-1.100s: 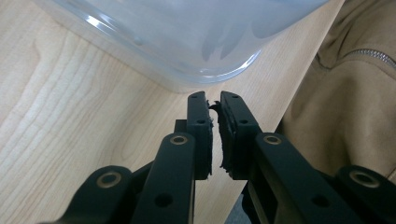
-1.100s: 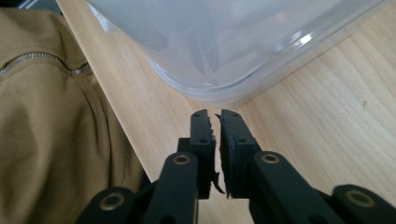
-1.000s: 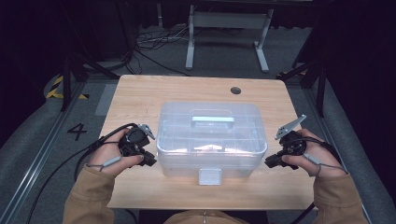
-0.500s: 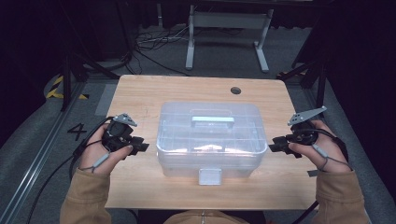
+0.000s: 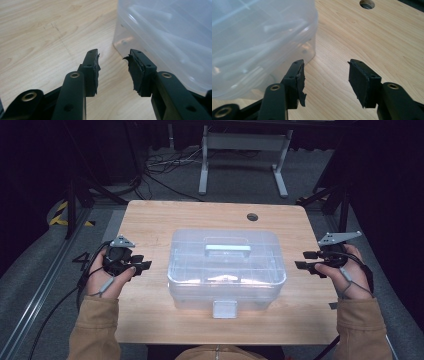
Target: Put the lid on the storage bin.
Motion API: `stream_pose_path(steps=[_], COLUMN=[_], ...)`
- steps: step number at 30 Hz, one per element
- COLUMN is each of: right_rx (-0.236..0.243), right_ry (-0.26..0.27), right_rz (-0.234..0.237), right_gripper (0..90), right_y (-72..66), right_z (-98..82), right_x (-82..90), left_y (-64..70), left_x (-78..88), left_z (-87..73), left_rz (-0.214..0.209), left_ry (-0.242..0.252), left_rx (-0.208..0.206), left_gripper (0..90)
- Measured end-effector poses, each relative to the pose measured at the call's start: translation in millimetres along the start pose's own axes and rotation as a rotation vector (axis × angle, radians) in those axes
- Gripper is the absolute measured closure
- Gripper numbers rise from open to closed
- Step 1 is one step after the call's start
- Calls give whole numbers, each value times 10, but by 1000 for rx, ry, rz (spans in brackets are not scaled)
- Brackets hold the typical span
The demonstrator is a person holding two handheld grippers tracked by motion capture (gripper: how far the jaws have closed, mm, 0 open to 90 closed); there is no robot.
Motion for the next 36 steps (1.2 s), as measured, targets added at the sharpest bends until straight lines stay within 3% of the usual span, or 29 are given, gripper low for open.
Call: stream_pose_path(steps=[3,19,28,36], right_rx=[-17,-85,-133,-143], right_ry=[-22,-5,3,1], right_rz=[-20,-69,-57,-57], right_gripper=[455,407,408,410], right_y=[98,471,597,672], right_z=[-66,-301,-414,-482], right_x=[-72,-422,-600,-755], left_y=[-42,-269,-346,-408], left_x=[-75,-428,-560,-679], left_z=[-7,-95,-141,-199], left_rz=[-10,-13,-10,-1], left_ry=[7,-18,-15,-28], left_rx=[14,40,47,49], left_gripper=[601,558,548,517])
Point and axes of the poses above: each handheld gripper's, and its own axes: x roughly backward along the jaws, z roughly out of its top, y roughly to its right, the point moved 9 cm from there along -x, roughly forward along the jaws, and after that the axes turned 11 degrees about -y, right-handed, at the moved point
